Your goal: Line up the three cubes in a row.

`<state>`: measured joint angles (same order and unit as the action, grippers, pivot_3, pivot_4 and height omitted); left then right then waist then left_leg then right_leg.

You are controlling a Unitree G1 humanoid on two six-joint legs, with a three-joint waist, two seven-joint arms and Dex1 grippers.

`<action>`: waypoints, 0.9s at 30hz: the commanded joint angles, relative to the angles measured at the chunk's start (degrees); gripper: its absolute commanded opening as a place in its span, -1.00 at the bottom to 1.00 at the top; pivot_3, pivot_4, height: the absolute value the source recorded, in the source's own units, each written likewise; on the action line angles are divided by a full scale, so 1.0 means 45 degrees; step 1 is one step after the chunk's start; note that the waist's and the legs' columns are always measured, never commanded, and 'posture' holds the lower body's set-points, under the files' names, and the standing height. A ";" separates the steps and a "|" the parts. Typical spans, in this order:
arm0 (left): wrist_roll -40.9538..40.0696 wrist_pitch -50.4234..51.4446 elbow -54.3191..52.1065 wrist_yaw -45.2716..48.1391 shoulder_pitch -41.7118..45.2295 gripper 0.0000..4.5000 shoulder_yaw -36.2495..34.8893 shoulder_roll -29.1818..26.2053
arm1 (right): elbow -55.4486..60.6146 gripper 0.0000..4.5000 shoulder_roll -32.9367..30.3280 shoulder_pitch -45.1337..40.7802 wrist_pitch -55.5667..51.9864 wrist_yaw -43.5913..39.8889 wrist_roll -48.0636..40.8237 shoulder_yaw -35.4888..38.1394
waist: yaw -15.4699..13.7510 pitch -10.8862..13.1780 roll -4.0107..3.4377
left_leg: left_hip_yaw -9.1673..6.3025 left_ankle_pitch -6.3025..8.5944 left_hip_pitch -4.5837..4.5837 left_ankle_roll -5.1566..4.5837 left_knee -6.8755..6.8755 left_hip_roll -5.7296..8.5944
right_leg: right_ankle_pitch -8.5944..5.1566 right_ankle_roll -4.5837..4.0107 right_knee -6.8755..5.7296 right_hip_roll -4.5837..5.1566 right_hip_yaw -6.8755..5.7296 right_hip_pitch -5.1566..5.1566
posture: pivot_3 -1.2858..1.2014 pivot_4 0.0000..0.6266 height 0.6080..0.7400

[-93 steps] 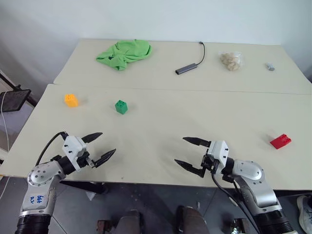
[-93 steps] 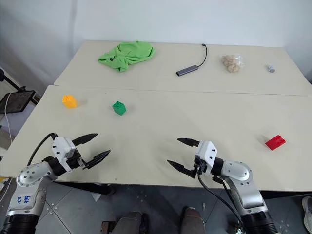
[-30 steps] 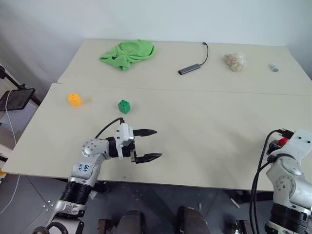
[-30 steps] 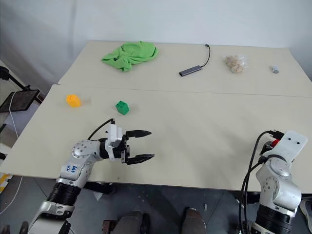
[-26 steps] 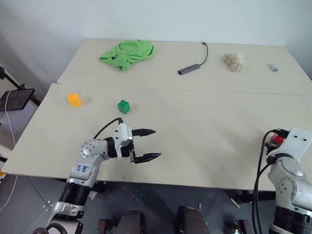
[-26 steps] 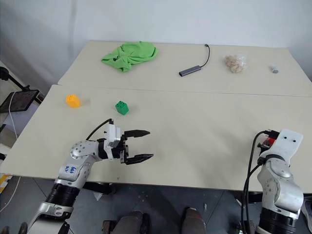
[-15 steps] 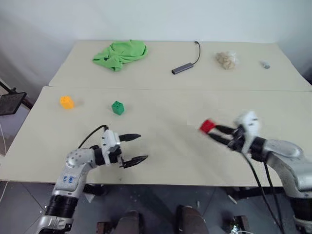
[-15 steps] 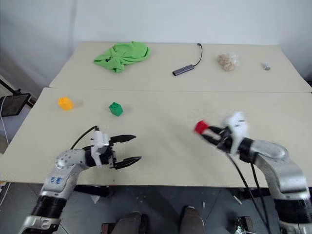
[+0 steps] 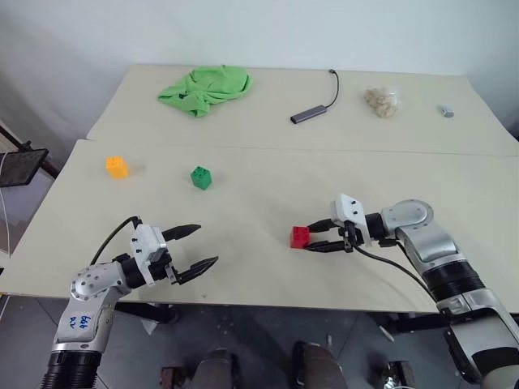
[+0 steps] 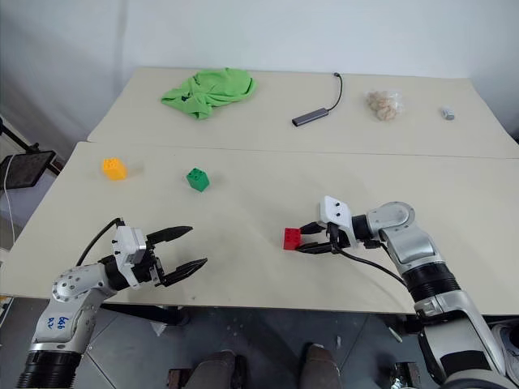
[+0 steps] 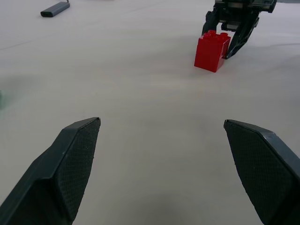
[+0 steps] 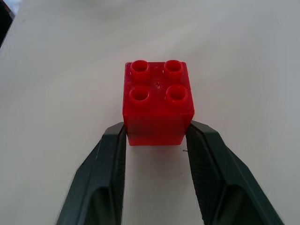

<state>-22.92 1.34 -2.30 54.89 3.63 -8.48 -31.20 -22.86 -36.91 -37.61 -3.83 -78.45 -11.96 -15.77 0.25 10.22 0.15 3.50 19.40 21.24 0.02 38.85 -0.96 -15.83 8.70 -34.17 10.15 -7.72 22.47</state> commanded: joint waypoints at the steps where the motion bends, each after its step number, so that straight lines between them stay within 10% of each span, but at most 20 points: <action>1: -0.0173 0.0076 -0.0571 -0.0253 -0.0303 1.00 -0.0381 -0.0172 | -0.0098 0.39 0.0178 -0.0160 0.0661 -0.0148 0.0175 0.0232 | -0.0006 0.0000 0.0000 | 0.0000 0.0000 0.0002 0.0000 0.0001 0.0001 | 0.0000 0.0000 0.0002 0.0000 0.0001 0.0000 | 0.03 -0.52 1.00; 6: -0.0399 -0.0091 -0.0514 -0.2235 -0.0929 1.00 -0.1983 0.0483 | 0.1573 0.99 -0.0334 0.0953 0.1640 0.0067 -0.0756 0.1867 | -0.0060 0.0001 -0.0001 | -0.0003 0.0004 0.0004 0.0004 0.0002 -0.0002 | 0.0000 0.0001 0.0002 0.0001 0.0002 0.0002 | 0.03 -0.52 1.00; 18: -0.0736 -0.0518 0.0098 -0.4867 -0.1752 1.00 -0.3985 0.2204 | 0.5076 0.99 0.1732 0.6994 0.4054 0.1841 -0.4603 0.6632 | -0.0099 -0.0002 0.0011 | 0.0010 0.0051 -0.0017 -0.0011 0.0023 -0.0011 | 0.0013 0.0017 0.0024 -0.0009 0.0009 -0.0031 | 0.03 -0.52 1.00; 27: 0.1104 -0.1116 0.6316 -0.4358 0.4759 1.00 -0.1649 0.1695 | 0.5545 0.99 0.2518 0.7207 0.4528 0.2416 -0.4433 0.6077 | -0.0354 -0.0006 0.0019 | 0.0029 0.0050 -0.0010 -0.0021 0.0056 -0.0008 | 0.0037 0.0014 0.0010 -0.0020 0.0027 -0.0017 | 0.03 -0.52 1.00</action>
<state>-19.31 -1.86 22.69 35.17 23.01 -16.53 -22.98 0.33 -25.58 -5.39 15.99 -68.18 -31.49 11.16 -1.34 10.19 0.23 3.65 19.64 21.19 -0.08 39.10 -1.00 -15.63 8.82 -34.13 10.06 -7.61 22.40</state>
